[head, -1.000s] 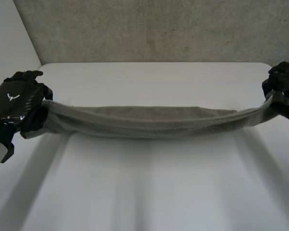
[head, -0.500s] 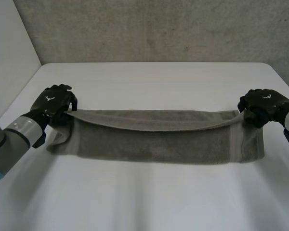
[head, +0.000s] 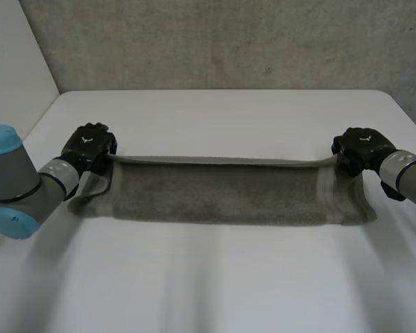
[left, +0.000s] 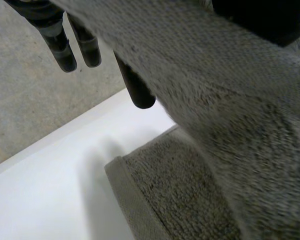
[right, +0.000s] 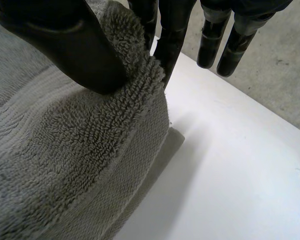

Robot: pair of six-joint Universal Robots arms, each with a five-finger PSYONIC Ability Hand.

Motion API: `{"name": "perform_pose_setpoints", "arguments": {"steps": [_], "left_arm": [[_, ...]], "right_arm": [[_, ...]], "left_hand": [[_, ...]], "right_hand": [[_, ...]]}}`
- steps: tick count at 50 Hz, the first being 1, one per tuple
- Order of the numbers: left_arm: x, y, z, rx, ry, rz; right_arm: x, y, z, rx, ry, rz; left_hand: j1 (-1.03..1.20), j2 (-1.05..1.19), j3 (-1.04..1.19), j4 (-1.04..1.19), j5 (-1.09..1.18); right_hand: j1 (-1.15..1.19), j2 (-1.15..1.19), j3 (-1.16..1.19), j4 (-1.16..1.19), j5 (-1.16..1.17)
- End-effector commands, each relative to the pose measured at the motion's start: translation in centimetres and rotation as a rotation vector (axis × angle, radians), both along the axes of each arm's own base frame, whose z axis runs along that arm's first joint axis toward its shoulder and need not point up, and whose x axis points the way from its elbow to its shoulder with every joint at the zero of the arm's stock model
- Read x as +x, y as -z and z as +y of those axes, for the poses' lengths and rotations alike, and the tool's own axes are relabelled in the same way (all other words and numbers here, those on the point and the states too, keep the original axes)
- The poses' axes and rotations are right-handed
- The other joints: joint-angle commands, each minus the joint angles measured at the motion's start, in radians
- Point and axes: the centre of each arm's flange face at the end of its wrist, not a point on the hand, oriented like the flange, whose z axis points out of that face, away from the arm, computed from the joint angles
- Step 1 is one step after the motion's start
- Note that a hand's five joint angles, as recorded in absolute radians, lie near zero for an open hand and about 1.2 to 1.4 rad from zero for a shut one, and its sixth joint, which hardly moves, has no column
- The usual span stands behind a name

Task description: Fold the towel.

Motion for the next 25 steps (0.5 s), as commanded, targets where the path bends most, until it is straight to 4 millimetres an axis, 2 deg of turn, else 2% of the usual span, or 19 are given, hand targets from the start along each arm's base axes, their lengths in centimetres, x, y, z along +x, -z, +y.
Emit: {"name": "perform_pose_setpoints", "arguments": {"steps": [1,2,8,9,10,11,12,16,18,19,20,21,25], "left_arm": [[-0.5,1.1,-0.7,-0.012,0.018,-0.073],[-0.6,1.4,-0.8,-0.011,0.020,-0.088],[-0.3,1.7,-1.1,-0.014,-0.008,-0.109],[-0.3,1.7,-1.2,-0.017,-0.015,-0.111],[-0.3,1.6,-1.3,-0.018,-0.021,-0.113],[-0.3,1.6,-1.3,-0.018,-0.021,-0.113],[-0.3,1.6,-1.3,-0.018,-0.023,-0.113],[-0.2,1.3,-1.4,-0.025,-0.027,-0.111],[-0.1,1.0,-1.5,-0.032,-0.045,-0.115],[-0.1,1.0,-1.5,-0.032,-0.045,-0.115],[0.0,0.9,-1.5,-0.035,-0.055,-0.117],[0.1,0.7,-1.6,-0.039,-0.066,-0.118],[0.1,0.2,-1.7,-0.052,-0.075,-0.118]], "right_arm": [[0.6,0.8,-0.4,-0.013,0.004,0.010],[0.6,0.8,-0.4,-0.013,0.004,0.010],[0.8,0.7,-0.9,-0.055,0.022,0.015],[0.9,0.7,-0.9,-0.063,0.019,0.014],[1.1,0.6,-0.9,-0.069,0.016,0.014],[1.1,0.6,-0.9,-0.069,0.016,0.014],[1.1,0.6,-0.9,-0.075,0.015,0.015],[1.3,0.6,-1.0,-0.085,0.014,0.014],[1.4,0.6,-1.0,-0.092,0.014,0.016],[1.4,0.6,-1.0,-0.092,0.014,0.016],[1.6,0.6,-0.9,-0.091,0.011,0.015],[1.6,0.6,-0.9,-0.091,0.011,0.015],[1.7,0.7,-0.7,-0.087,0.007,0.016]], "left_hand": [[-0.201,-0.193,-0.058,-0.066,-0.200],[-0.324,-0.316,-0.058,-0.066,-0.323],[-0.460,-0.452,-0.058,-0.066,-0.460],[-0.495,-0.487,-0.058,-0.066,-0.494],[-0.521,-0.514,-0.058,-0.066,-0.521],[-0.522,-0.514,-0.058,-0.066,-0.521],[-0.536,-0.529,-0.058,-0.066,-0.536],[-0.607,-0.599,-0.058,-0.066,-0.606],[-0.779,-0.771,-0.058,-0.066,-0.779],[-0.780,-0.772,-0.058,-0.066,-0.780],[-0.867,-0.860,-0.058,-0.066,-0.867],[-0.967,-0.959,-0.058,-0.066,-0.966],[-1.012,-1.004,-0.058,-0.066,-1.011]], "right_hand": [[0.070,0.092,-0.053,-0.076,0.063],[0.070,0.092,-0.053,-0.076,0.063],[0.070,0.092,-0.053,-0.076,0.063],[-0.005,0.017,-0.053,-0.076,-0.012],[-0.378,-0.356,-0.053,-0.076,-0.384],[-0.381,-0.359,-0.053,-0.076,-0.388],[-0.620,-0.598,-0.053,-0.076,-0.627],[-0.728,-0.706,-0.053,-0.076,-0.735],[-1.029,-1.007,-0.053,-0.076,-1.036],[-1.030,-1.008,-0.053,-0.076,-1.037],[-1.152,-1.130,-0.053,-0.076,-1.159],[-1.152,-1.130,-0.053,-0.076,-1.159],[-1.152,-1.130,-0.053,-0.076,-1.159]]}}
